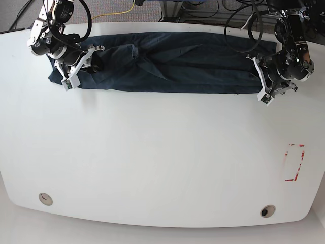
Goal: Layout the t-shirt on the table in an organized manner, then fold the t-shirt properly
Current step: 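Pinch the strip ends with both grippers and pull them apart to flatten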
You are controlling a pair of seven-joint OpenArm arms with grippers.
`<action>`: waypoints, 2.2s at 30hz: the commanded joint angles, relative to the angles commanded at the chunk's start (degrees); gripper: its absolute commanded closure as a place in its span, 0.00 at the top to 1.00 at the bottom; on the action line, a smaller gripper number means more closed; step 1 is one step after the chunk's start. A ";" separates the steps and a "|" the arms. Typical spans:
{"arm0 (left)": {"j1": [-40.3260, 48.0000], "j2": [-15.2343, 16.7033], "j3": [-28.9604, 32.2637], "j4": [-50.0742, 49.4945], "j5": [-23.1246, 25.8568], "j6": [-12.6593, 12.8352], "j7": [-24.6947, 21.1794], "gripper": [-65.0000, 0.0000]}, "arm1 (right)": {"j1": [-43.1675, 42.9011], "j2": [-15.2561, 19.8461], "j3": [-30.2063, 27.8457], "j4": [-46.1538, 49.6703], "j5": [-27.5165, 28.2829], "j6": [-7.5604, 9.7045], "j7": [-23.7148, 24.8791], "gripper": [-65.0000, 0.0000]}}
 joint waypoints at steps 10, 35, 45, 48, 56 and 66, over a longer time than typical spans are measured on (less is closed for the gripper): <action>2.73 -0.09 -0.09 -5.98 -0.26 0.00 0.00 0.35 | 0.79 3.60 -0.18 -10.64 0.00 1.58 3.52 0.21; -8.18 -3.87 0.00 -18.81 -0.62 0.00 -2.64 0.35 | 16.53 5.01 -0.26 -27.08 -20.66 5.67 7.21 0.22; -9.23 -3.87 -0.62 -9.41 -4.75 0.00 3.34 0.37 | 17.05 4.75 -0.18 -26.99 -21.63 5.67 7.12 0.22; -9.32 -3.78 -3.52 -6.24 -6.77 0.00 5.71 0.44 | 17.05 4.75 -0.18 -26.99 -21.63 5.67 7.12 0.22; -11.52 -3.52 -10.73 -4.48 -11.69 0.00 7.74 0.59 | 17.14 4.75 -0.18 -26.99 -21.63 5.67 7.12 0.22; -14.59 -3.78 -15.74 -18.73 -16.79 0.00 7.56 0.59 | 17.23 4.66 -0.18 -26.99 -21.63 5.67 7.21 0.22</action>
